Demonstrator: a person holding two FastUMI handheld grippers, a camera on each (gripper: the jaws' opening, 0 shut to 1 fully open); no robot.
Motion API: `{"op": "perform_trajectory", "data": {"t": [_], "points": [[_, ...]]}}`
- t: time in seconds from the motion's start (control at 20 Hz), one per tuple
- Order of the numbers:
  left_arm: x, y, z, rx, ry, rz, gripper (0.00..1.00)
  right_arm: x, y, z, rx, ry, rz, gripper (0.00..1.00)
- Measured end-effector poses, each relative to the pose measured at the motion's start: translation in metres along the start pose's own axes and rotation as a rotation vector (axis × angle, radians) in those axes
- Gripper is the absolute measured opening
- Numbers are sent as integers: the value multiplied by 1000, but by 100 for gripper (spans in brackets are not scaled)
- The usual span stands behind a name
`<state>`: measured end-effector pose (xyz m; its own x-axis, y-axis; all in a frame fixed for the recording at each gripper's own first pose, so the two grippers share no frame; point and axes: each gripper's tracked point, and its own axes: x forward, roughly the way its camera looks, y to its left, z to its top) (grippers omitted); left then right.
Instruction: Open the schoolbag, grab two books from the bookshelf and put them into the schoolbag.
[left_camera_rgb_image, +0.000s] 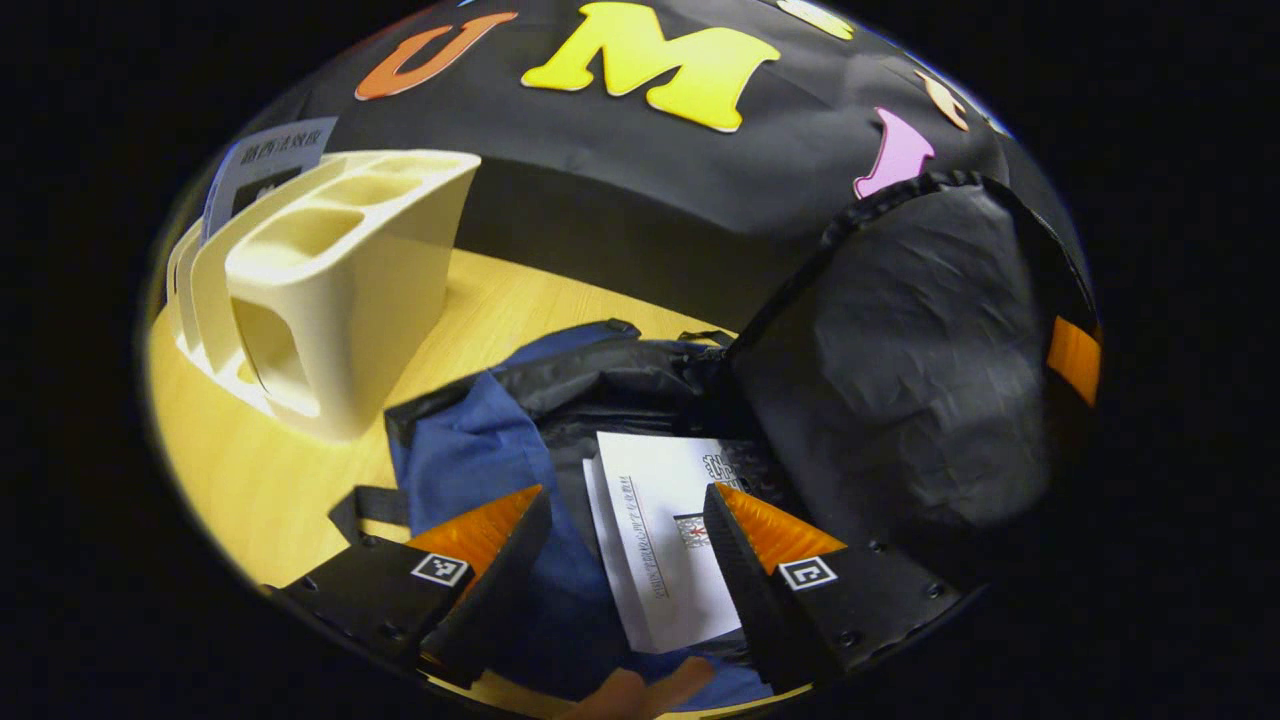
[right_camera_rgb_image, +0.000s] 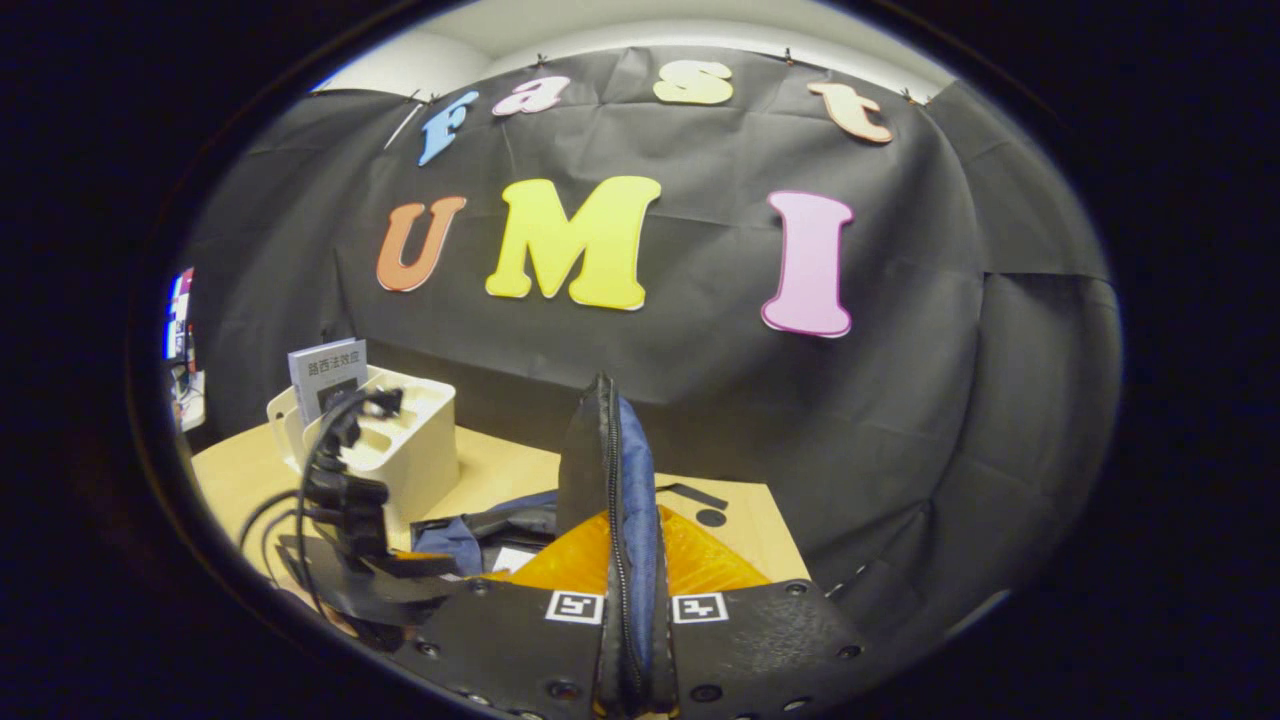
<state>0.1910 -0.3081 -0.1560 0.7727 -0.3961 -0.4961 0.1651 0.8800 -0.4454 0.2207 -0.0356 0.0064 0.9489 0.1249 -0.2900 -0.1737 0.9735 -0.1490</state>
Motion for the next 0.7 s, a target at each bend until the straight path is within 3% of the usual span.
{"op": "perform_trajectory", "data": {"t": [0.15, 0.35, 0.5, 0.7], "points": [[-29, 15, 27, 43, -61, -7, 96, -2, -7, -9, 32, 7, -10, 11], [-71, 64, 65, 211, -134, 88, 96, 2, -14, -19, 71, 13, -15, 11], [-104, 86, 100, 214, -200, 88, 96, 14, -20, -26, 87, 35, -33, 10], [-141, 136, 145, 243, -295, 167, 96, 20, -19, -36, 96, 60, -61, 11]]}}
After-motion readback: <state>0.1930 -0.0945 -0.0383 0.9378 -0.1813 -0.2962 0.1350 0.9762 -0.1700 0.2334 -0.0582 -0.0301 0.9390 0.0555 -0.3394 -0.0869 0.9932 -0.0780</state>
